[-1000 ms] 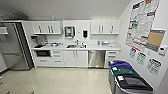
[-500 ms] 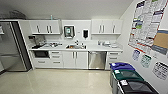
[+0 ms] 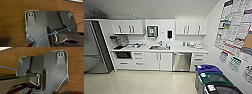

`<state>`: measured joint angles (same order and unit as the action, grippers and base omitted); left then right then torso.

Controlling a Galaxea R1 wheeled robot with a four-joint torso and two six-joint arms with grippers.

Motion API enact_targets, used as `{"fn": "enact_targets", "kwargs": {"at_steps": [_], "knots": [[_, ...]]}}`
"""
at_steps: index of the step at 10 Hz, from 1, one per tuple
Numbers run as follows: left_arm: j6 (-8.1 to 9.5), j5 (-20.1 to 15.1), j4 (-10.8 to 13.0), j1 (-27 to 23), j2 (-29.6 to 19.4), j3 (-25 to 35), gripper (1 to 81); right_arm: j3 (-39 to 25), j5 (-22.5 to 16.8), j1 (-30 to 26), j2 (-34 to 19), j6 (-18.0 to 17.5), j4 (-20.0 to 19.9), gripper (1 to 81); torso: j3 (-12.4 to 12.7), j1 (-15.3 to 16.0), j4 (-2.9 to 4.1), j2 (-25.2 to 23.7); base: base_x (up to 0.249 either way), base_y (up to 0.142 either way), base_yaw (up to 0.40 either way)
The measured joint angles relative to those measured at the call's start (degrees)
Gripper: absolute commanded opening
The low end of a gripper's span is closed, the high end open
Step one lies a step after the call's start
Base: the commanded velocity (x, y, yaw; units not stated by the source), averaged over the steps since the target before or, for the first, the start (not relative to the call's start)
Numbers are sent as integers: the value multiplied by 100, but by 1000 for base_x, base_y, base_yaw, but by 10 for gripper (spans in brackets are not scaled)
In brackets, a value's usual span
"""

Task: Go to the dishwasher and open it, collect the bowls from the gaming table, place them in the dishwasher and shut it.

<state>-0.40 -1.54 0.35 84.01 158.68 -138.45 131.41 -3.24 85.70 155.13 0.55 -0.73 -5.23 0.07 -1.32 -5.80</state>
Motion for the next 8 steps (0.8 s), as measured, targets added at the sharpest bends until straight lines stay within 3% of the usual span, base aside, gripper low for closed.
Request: {"fn": "enact_targets", "kwargs": {"at_steps": [8], "knots": [[0, 0, 0, -2, 6, -2, 811, 0, 0, 0, 46, 0, 0, 811, 0, 0, 0, 0, 198, 0, 0]]}}
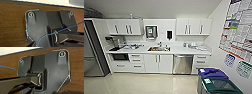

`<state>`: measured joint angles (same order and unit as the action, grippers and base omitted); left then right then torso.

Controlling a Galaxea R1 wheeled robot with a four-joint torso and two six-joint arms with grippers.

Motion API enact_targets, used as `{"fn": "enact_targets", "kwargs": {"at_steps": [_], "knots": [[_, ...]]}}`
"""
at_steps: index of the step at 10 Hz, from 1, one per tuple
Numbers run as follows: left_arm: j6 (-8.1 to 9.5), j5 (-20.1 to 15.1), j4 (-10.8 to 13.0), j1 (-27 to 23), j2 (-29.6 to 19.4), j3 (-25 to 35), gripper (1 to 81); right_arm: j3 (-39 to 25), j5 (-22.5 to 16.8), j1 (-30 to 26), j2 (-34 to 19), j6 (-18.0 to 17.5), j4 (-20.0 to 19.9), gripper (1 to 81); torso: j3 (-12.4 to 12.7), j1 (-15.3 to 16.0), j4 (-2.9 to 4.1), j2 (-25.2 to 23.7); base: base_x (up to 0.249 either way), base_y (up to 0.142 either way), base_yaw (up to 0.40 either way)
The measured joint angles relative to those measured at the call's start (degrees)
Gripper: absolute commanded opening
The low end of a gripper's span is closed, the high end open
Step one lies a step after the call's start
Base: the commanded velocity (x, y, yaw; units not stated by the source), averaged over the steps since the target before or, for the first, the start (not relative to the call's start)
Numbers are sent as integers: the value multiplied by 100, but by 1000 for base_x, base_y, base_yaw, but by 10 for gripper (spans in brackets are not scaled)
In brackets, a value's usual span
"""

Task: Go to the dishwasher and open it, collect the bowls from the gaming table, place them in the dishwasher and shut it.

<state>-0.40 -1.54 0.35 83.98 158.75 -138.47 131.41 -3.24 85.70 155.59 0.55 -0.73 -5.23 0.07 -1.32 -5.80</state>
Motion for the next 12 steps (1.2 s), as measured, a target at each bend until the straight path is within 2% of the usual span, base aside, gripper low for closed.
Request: {"fn": "enact_targets", "kwargs": {"at_steps": [7, 12], "knots": [[0, -2, 0, 2, -1, 5, 811, 1, 5, 2, 30, 0, 0, 811, 0, 2, 0, 0, 191, 0, 0], [0, -2, 0, 9, 10, 0, 811, 1, 16, -10, 23, 0, 0, 811, 0, 2, 0, 0, 150, 0, 0]]}}
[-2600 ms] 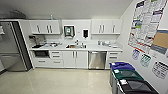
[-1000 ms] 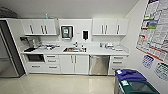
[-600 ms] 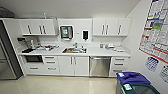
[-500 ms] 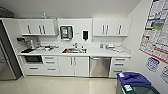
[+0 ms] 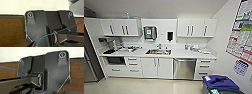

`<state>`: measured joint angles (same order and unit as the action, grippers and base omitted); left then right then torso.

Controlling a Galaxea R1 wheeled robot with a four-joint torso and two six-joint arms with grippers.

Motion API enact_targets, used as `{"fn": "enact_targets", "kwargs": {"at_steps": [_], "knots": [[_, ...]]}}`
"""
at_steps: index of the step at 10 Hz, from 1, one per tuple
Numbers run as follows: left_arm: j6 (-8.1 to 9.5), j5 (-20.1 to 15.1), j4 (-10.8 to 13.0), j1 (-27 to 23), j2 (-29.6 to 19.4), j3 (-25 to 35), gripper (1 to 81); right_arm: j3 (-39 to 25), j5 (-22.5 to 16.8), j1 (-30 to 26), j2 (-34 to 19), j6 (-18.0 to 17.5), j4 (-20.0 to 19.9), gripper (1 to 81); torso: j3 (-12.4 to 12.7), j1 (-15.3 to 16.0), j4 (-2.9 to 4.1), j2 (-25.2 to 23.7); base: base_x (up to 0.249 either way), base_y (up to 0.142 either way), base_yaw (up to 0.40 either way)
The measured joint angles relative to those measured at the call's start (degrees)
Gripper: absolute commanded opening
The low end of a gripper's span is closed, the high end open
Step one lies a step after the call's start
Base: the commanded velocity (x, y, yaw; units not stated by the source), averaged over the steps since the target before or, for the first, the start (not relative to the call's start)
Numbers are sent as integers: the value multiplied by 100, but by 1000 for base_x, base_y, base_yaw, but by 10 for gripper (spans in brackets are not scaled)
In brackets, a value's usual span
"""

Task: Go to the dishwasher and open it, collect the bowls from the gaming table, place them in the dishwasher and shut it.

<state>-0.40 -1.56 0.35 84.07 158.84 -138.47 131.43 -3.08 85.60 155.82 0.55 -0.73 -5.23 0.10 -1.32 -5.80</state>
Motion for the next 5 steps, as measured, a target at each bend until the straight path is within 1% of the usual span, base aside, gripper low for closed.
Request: {"fn": "enact_targets", "kwargs": {"at_steps": [3, 5], "knots": [[0, -11, 0, 41, -7, -9, 811, -1, -7, 28, 40, 0, 0, 811, 2, -10, 0, -2, 133, 0, 0], [0, -6, 0, 9, 102, 63, 811, 83, 9, 15, -113, 2, 0, 811, 0, -9, 0, -2, 133, 0, 0]]}}
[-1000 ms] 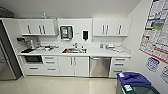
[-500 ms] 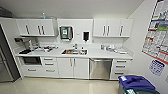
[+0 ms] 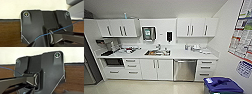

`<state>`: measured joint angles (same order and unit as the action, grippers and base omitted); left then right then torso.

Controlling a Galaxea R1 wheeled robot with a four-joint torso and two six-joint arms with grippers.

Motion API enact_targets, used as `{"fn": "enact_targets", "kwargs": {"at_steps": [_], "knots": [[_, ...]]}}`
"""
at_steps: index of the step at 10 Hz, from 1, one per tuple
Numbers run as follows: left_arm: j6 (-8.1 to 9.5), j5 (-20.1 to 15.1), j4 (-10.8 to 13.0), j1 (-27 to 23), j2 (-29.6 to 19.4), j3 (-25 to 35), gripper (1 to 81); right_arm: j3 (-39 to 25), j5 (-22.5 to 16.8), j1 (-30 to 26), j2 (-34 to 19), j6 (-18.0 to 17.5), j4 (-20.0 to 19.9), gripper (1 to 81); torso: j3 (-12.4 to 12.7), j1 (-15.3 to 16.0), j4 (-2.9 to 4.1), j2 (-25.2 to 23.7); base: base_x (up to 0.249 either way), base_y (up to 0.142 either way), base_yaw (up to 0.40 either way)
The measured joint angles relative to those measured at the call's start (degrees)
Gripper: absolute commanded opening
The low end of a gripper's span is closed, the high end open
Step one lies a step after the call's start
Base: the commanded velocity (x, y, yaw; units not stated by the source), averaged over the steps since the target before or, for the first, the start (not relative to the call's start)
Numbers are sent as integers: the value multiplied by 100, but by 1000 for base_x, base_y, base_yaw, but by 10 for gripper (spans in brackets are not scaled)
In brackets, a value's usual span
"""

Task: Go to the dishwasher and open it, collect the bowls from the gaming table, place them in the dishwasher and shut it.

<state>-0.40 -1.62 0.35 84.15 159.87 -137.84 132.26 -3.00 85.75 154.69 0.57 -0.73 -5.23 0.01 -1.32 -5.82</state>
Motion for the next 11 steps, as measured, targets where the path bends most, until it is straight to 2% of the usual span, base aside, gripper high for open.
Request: {"fn": "enact_targets", "kwargs": {"at_steps": [2, 5, 11], "knots": [[2, 9, 0, -17, -149, -74, 811, -67, -9, -20, 206, 0, 7, 811, -2, 7, 0, 4, 133, 0, 0], [2, 5, 0, 5, -57, -61, 811, -61, -16, 27, 79, 0, 13, 811, 0, 0, 0, 2, 133, 0, 0], [2, 9, 0, 5, -66, -63, 811, -45, -16, -2, 182, 0, 13, 811, 0, -1, 0, 2, 133, 0, 0]]}}
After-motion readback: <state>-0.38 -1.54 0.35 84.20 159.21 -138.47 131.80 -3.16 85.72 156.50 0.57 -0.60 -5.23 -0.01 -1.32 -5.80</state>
